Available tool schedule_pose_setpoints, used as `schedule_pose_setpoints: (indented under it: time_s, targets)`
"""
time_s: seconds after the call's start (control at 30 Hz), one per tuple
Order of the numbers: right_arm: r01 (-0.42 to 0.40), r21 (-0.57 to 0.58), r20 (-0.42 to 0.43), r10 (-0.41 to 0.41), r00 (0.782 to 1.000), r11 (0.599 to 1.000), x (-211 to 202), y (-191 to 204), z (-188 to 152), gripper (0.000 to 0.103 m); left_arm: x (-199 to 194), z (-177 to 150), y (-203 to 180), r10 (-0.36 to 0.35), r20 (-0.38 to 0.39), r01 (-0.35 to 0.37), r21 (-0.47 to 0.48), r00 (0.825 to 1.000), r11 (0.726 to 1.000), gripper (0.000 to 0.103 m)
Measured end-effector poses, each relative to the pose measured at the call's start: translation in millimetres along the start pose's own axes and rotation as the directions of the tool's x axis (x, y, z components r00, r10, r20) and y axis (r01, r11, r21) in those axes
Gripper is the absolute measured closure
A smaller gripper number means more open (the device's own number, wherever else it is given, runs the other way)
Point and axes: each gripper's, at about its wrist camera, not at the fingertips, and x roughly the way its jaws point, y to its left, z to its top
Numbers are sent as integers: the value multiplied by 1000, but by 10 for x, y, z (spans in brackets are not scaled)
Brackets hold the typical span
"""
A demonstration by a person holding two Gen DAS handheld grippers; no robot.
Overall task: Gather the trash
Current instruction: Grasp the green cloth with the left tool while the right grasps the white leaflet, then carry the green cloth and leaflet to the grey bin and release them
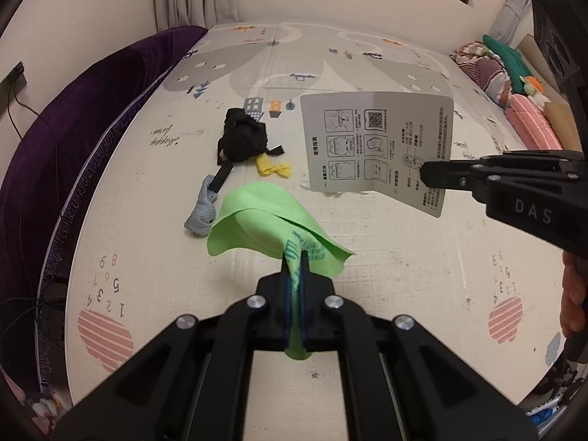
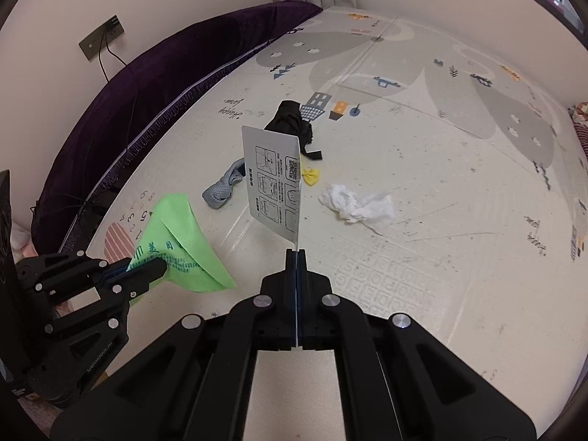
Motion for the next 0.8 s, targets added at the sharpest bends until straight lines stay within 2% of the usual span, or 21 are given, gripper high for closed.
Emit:
schedule_pose_setpoints:
  time_s: [0.2, 0.3, 0.4, 0.53, 0.7, 0.8]
  targets:
    - [94, 68, 32, -96, 995, 993, -775, -297, -401, 103, -493, 60, -634, -76, 21, 73, 128, 997, 989, 99]
    - [152, 122, 38, -158, 987, 981, -1154, -520, -696, 103, -679, 52, -1044, -129, 20, 122, 206, 992, 971, 99]
    - [197, 196, 42, -209, 977, 961, -1542, -763, -1057, 103, -866, 15, -1504, -186, 17, 173, 288, 982, 942, 99]
    - [273, 298, 37, -297, 954, 915, -2074, -1080, -1684, 103, -1115, -127, -2209, -272, 0, 250, 396, 962, 883, 99]
    - [339, 439, 9, -382, 924, 832, -2730, -1473, -2688, 103, -1403, -486, -3147, -364, -40, 328, 530, 931, 782, 99]
    - [380, 519, -34, -425, 904, 766, -3113, -1651, -3379, 103, -1568, -788, -3696, -431, -100, 408, 565, 897, 717, 99]
